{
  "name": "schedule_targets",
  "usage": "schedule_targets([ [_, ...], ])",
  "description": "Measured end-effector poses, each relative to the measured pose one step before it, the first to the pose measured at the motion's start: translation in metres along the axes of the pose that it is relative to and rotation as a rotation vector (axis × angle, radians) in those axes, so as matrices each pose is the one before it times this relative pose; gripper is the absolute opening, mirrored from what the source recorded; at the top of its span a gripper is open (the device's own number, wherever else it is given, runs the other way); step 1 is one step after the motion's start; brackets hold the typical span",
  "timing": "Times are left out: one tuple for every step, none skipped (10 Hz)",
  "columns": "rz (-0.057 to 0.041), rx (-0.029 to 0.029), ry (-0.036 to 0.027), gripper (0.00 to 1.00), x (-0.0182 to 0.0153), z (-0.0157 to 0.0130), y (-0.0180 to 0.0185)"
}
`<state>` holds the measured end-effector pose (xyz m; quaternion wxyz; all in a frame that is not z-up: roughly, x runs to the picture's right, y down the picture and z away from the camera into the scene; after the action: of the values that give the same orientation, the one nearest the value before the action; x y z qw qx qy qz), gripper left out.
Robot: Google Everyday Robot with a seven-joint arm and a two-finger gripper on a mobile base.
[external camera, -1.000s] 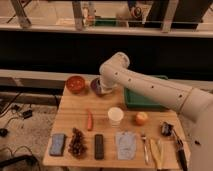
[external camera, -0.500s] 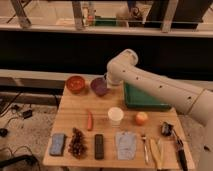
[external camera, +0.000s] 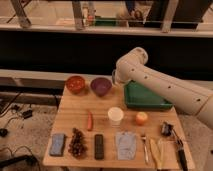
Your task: Stack cups into tray
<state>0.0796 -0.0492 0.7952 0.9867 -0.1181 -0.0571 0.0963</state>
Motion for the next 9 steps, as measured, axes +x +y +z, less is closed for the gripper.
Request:
schedule_targets([
  [0.03131, -0.00121, 0.0048, 0.02, 0.00437, 0.00275, -0.00164],
  [0.02149, 0.00289, 0.00652, 0.02, 0.00496, 0.00084, -0.00207],
  [0.02451, 0.00568, 0.00973, 0.02, 0.00927, 0.0004, -0.0032],
  [0.02351, 0.00924, 0.01277, 0.02, 0.01167, -0.00075, -0.00442],
  [0.01865, 0.0098, 0.01063, 0.02, 0.01029, -0.0009, -0.00427],
  [0.01587, 0.01169, 0.00966, 0.02, 0.00731, -0.00075, -0.00409],
  [0.00891, 0.00994, 0.00552, 0.02, 0.00214, -0.00137, -0.00316],
  [0.00566, 0.00788, 0.00604, 0.02, 0.00148, -0.00056, -0.00234],
  [0.00732, 0.00692, 0.00705, 0.02, 0.00428, -0.00115, -0.00253],
])
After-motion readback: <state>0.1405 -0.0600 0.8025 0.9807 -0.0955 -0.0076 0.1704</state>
